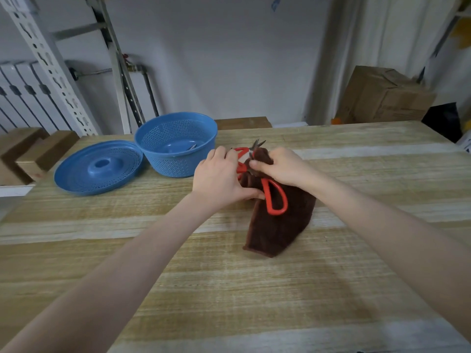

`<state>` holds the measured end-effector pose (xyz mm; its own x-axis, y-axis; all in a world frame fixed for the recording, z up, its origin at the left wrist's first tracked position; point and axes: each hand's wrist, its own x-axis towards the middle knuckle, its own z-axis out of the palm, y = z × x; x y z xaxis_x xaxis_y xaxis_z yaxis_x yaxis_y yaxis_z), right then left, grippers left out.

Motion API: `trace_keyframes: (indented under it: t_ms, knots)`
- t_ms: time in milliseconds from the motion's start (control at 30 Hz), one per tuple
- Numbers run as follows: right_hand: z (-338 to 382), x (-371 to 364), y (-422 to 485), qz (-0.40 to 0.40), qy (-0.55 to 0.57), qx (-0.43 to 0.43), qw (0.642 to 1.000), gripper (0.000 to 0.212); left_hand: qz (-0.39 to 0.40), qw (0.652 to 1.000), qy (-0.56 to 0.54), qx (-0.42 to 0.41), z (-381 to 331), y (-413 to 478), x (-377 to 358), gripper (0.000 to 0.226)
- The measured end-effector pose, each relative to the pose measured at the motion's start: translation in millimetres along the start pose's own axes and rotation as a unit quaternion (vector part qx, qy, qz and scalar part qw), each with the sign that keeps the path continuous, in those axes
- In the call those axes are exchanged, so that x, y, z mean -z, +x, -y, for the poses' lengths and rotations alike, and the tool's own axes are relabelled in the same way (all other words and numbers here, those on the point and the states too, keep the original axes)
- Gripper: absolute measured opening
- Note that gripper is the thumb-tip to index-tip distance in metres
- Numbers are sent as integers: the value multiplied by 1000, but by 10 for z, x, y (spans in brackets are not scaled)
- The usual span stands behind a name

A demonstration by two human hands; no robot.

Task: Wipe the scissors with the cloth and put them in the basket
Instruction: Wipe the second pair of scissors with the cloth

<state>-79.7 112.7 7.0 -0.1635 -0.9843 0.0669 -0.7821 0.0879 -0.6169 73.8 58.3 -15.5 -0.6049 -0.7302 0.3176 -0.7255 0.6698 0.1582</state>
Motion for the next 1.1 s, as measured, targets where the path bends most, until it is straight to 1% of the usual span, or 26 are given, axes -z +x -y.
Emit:
trace_keyframes:
  t_ms: [67, 100, 133, 167, 233, 267, 367, 400, 433, 500, 533, 567, 600, 667, 700, 733, 800, 833, 867, 900, 933, 967, 1000, 1033, 1067, 1100]
  knots:
    - [-8, 24, -9, 47, 13, -1, 999, 22, -1, 1000, 6, -2, 13, -6, -21, 91]
    - [-38, 54, -30, 85, 44, -15, 995, 14, -3, 1000, 9, -2, 26, -11, -26, 89]
    - [-88, 82, -42, 121, 86, -31, 989, 10, -7, 1000, 6, 2, 55, -17, -27, 87]
    - [-138, 113, -60, 145, 129, -50, 980, 15, -14, 1000, -3, 12, 87, -27, -28, 84]
    - [-225, 164, -84, 141, 167, -65, 974, 18, -30, 999, -23, 31, 161, -51, -26, 79]
    - [-244, 182, -108, 118, 165, -59, 977, 18, -34, 998, -36, 41, 188, -79, -30, 78]
    - [-298, 211, -140, -11, 143, -53, 988, 17, -49, 995, -73, 56, 224, -116, -31, 74]
    - [-305, 205, -166, -28, 153, -55, 986, 15, -53, 994, -78, 59, 232, -122, -33, 72]
    - [-303, 186, -201, -25, 166, -54, 984, 13, -56, 993, -79, 62, 240, -124, -37, 72]
    - [-300, 95, -248, 7, 168, -39, 985, 9, -61, 993, -79, 63, 240, -119, -40, 74]
    - [-300, 39, -267, 7, 162, -33, 986, 6, -59, 993, -77, 62, 235, -115, -40, 75]
    - [-305, -3, -277, -15, 163, -33, 986, 5, -57, 994, -74, 61, 233, -110, -41, 76]
    - [-318, -24, -282, -64, 175, -42, 982, 6, -55, 994, -73, 62, 238, -108, -39, 76]
    - [-412, 6, -272, -192, 189, -83, 959, 15, -59, 993, -78, 74, 278, -114, -35, 75]
    - [-477, 39, -271, -242, 181, -106, 947, 20, -62, 991, -83, 82, 316, -117, -37, 74]
    - [-534, 86, -274, -263, 168, -130, 941, 24, -66, 990, -88, 88, 353, -117, -32, 72]
    - [-641, 160, -289, -234, 119, -176, 949, 26, -72, 989, -92, 93, 394, -128, -25, 69]
    - [-666, 175, -308, -215, 63, -192, 955, 24, -75, 989, -90, 93, 395, -128, -26, 68]
    - [-661, 180, -338, -219, -14, -199, 955, 30, -75, 989, -86, 93, 383, -130, -25, 68]
    - [-630, 169, -388, -249, -89, -190, 946, 38, -75, 989, -85, 92, 360, -139, -30, 69]
    - [-562, 161, -458, -296, -149, -152, 931, 40, -76, 989, -87, 92, 328, -142, -41, 71]
    - [-445, 144, -521, -328, -173, -97, 924, 35, -80, 988, -88, 94, 315, -141, -51, 72]
    - [-329, 120, -579, -310, -173, -53, 933, 26, -82, 988, -89, 98, 308, -136, -60, 73]
    - [-233, 66, -643, -255, -167, -26, 952, 18, -81, 988, -89, 101, 305, -138, -74, 74]
    - [-148, -17, -710, -177, -171, -14, 969, 15, -80, 987, -91, 104, 310, -137, -84, 73]
    - [-67, -112, -793, -103, -180, -12, 978, 21, -79, 987, -94, 106, 322, -138, -94, 71]
